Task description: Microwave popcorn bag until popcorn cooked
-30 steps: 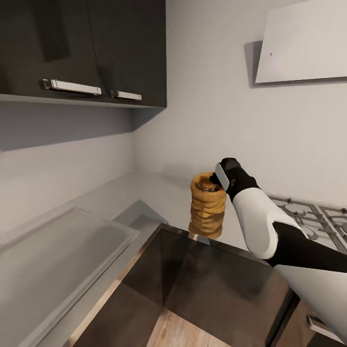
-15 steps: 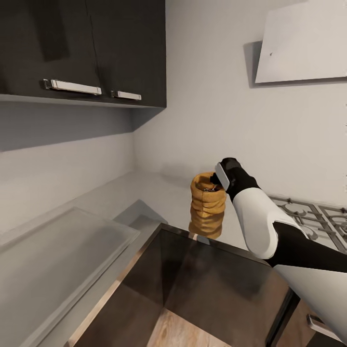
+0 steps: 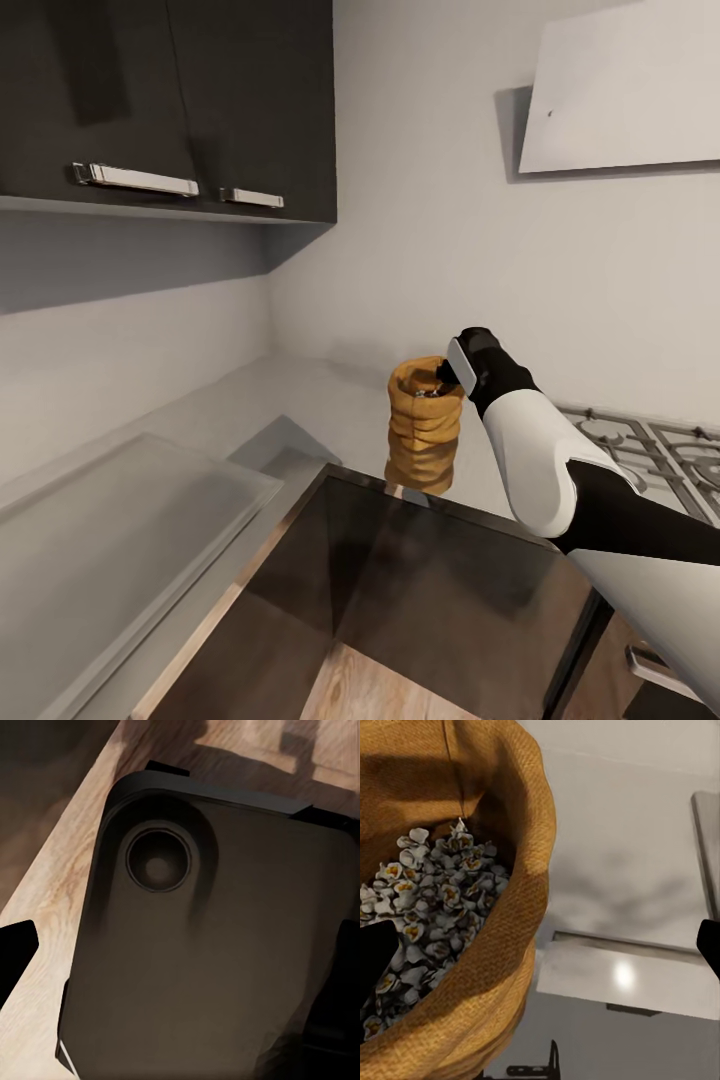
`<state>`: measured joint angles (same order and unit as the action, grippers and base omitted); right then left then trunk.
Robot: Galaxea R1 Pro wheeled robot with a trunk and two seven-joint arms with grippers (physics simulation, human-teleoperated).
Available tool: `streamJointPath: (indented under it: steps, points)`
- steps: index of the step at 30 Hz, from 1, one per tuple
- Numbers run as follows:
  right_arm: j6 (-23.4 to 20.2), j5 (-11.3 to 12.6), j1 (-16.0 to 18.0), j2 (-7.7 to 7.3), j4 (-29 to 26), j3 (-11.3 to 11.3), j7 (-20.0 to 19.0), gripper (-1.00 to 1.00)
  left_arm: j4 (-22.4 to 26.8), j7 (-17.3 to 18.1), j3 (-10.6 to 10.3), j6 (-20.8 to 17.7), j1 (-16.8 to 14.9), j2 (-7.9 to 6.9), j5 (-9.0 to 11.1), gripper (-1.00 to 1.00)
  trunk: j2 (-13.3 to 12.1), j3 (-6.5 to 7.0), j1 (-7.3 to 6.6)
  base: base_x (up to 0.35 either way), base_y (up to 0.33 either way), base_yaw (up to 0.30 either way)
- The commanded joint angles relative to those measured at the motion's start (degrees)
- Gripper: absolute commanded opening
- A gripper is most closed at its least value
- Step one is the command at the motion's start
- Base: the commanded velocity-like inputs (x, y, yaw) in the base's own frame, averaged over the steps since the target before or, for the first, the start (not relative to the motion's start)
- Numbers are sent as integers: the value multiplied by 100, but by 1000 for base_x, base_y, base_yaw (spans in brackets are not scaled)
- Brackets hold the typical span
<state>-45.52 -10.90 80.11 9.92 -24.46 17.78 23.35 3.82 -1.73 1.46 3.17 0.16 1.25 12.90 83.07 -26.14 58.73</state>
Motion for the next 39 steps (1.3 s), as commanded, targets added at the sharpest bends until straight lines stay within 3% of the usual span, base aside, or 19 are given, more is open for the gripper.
streamJointPath:
  steps: [1, 39]
  points:
    - [-25, -60, 5, 8, -7, 42, -14, 100, 6, 1, 8, 8, 2, 0, 13, 100, 3, -5, 1, 96, 0, 0]
    - [-145, -62, 92, 8, -323, 59, -11, 100, 22, 24, 18, 8, 2, -2, 11, 100, 3, -5, 0, 25, -8, 0]
